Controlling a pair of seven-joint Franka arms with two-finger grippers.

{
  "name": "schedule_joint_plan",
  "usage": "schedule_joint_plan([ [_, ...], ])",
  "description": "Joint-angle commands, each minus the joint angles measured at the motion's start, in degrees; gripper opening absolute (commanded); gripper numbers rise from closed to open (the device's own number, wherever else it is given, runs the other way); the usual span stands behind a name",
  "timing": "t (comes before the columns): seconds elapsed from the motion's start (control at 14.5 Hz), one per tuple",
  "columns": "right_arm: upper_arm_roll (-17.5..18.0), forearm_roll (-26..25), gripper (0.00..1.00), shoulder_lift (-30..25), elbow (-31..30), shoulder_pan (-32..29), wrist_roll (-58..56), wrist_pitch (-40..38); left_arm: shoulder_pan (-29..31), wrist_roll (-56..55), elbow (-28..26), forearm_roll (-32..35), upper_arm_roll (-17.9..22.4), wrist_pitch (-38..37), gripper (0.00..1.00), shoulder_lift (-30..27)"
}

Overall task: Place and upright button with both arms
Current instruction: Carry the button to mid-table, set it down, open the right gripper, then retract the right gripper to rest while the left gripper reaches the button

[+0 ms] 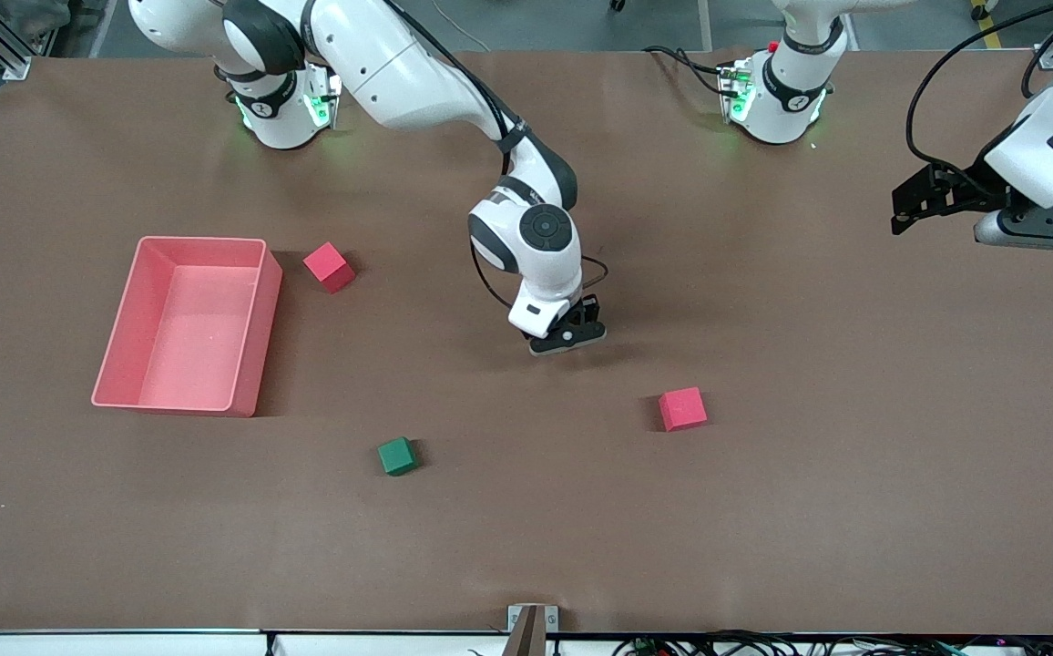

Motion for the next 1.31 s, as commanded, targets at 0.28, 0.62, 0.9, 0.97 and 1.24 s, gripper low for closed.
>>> schedule_joint_plan([
  [0.28,-3.87,-0.47,1.00,-12.80,-0.68,-5.69,-0.13,-8.11,-0.10,-1.53,0.63,-0.49,-0.09,0.19,1.00,0.61],
  [0.62,-7.11,-0.83,1.00,-23.60,-0.77,-11.05,-0.31,-23.55,-0.81,-10.39,0.54,-0.41,-3.33,1.68,1.00,3.06],
  [0.9,-12.65,-0.74,1.00,-31.61,-0.68,-15.00,-10.83,-37.89,-0.81,-18.75,0.45,-0.32,-7.90,5.19,1.00,6.40],
  [0.97,-13.79,-0.83,1.00,-33.45,-0.68,-15.97,-12.16,-41.14,-0.81,-20.16,0.28,-0.32,-8.87,5.89,1.00,7.28],
  [1.24,-18.10,-4.69,1.00,-39.17,-1.38,-17.38,-12.26,-49.51,-0.98,-25.94,-0.60,-0.14,-13.43,9.85,1.00,11.23],
])
